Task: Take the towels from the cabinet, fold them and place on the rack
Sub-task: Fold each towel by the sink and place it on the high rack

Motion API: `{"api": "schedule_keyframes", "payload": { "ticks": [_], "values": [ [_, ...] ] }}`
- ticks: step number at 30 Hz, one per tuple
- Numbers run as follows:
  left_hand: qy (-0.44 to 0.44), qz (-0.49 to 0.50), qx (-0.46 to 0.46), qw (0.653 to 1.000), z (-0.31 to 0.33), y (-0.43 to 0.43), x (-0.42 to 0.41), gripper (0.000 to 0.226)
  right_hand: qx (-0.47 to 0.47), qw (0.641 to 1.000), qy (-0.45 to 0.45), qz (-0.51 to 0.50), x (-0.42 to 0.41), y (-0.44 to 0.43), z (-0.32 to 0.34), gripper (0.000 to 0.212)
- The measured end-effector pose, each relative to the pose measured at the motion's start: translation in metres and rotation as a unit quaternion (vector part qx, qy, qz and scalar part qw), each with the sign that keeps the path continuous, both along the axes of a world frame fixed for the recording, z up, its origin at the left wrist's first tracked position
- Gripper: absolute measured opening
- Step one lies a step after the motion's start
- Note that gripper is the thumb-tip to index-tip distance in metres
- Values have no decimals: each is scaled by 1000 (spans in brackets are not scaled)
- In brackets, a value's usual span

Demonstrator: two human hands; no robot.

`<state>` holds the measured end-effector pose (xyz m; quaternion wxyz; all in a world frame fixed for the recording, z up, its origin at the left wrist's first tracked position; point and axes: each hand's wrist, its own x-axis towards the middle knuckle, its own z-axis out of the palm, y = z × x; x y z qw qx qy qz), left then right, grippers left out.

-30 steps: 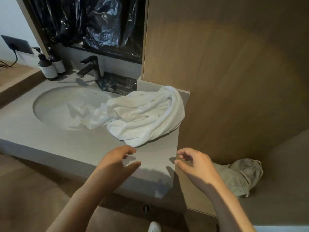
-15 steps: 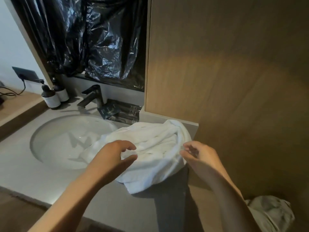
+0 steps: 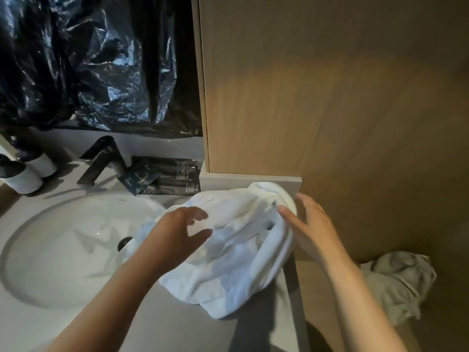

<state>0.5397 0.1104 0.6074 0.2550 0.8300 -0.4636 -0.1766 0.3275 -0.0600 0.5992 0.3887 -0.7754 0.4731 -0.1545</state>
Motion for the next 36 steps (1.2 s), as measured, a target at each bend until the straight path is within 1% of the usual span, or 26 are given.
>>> {"api": "schedule_keyframes", "payload": {
  "ticks": [2, 5, 6, 9, 11, 13, 15, 18, 21, 24, 27, 29, 31, 33, 35, 36],
  "values": [
    [-2, -21, 0, 1000, 0, -3, 15, 32, 21, 1000, -13, -16, 9, 4, 0, 66],
    [5, -36, -10, 999, -6, -4, 34, 31, 12, 999, -35, -32, 20, 14, -3, 48],
    [8, -39, -7, 999, -9, -3, 38, 30, 1, 999, -36, -41, 22, 18, -4, 46],
    [21, -48, 9, 999, -20, 5, 48, 27, -31, 995, -38, -85, 22, 33, -5, 51],
    [23, -55, 17, 998, -26, 10, 51, 24, -70, 989, -47, -120, 21, 46, -6, 52],
    [25, -58, 16, 998, -31, 14, 53, 23, -127, 980, -60, -141, 22, 58, -7, 45],
    [34, -52, 5, 998, -35, 16, 53, 20, -155, 977, -64, -129, 25, 67, -7, 35],
    [47, -40, 5, 998, -43, 20, 51, 29, -120, 988, -55, -83, 31, 75, -11, 31],
    [63, -30, 2, 998, -53, 26, 48, 39, -101, 992, -48, -52, 33, 76, -16, 39],
    [51, -45, -5, 998, -60, 31, 46, 44, -101, 992, -34, -65, 34, 72, -18, 49],
    [34, -68, -18, 997, -63, 35, 46, 50, -103, 992, -21, -71, 36, 69, -21, 54],
    [30, -63, -26, 997, -66, 36, 46, 51, -89, 993, -21, -69, 38, 70, -23, 56],
    [28, -21, -49, 998, -70, 37, 44, 53, -46, 996, -24, -70, 40, 70, -26, 55],
    [49, 53, -60, 996, -72, 39, 40, 61, 11, 997, -30, -74, 44, 70, -28, 51],
    [79, 113, -39, 990, -72, 40, 38, 65, 44, 996, -28, -68, 51, 68, -30, 43],
    [90, 129, -26, 987, -72, 41, 38, 61, 46, 997, -21, -66, 56, 67, -31, 36]
  ]
}}
